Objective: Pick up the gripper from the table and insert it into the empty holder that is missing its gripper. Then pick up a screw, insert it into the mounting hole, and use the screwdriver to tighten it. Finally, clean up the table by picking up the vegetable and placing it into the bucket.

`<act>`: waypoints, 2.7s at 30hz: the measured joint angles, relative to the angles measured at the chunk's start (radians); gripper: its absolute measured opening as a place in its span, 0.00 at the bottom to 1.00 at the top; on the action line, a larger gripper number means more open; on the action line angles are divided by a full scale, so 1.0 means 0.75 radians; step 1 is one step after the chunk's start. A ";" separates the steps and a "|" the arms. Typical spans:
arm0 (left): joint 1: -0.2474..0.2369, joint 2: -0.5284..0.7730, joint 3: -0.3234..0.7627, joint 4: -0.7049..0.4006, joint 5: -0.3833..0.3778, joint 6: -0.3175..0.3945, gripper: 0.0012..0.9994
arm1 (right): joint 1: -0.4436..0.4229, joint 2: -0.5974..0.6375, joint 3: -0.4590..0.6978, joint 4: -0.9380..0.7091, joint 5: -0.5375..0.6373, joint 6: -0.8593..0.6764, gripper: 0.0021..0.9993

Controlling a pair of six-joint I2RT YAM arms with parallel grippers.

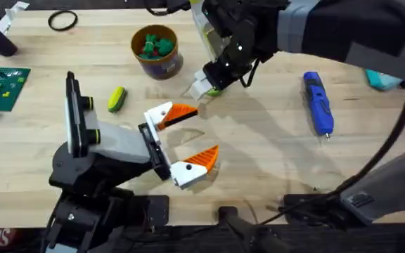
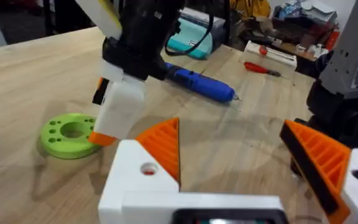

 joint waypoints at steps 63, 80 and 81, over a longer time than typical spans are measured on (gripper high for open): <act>0.000 0.000 0.000 0.000 0.000 0.000 0.98 | -0.008 0.163 0.007 0.084 0.083 -0.005 0.00; 0.000 0.000 0.000 0.000 0.000 0.000 0.98 | -0.008 0.150 0.007 0.074 0.083 -0.006 0.00; 0.000 0.000 0.000 0.000 0.000 0.000 0.98 | -0.008 0.140 0.007 0.071 0.083 -0.005 0.00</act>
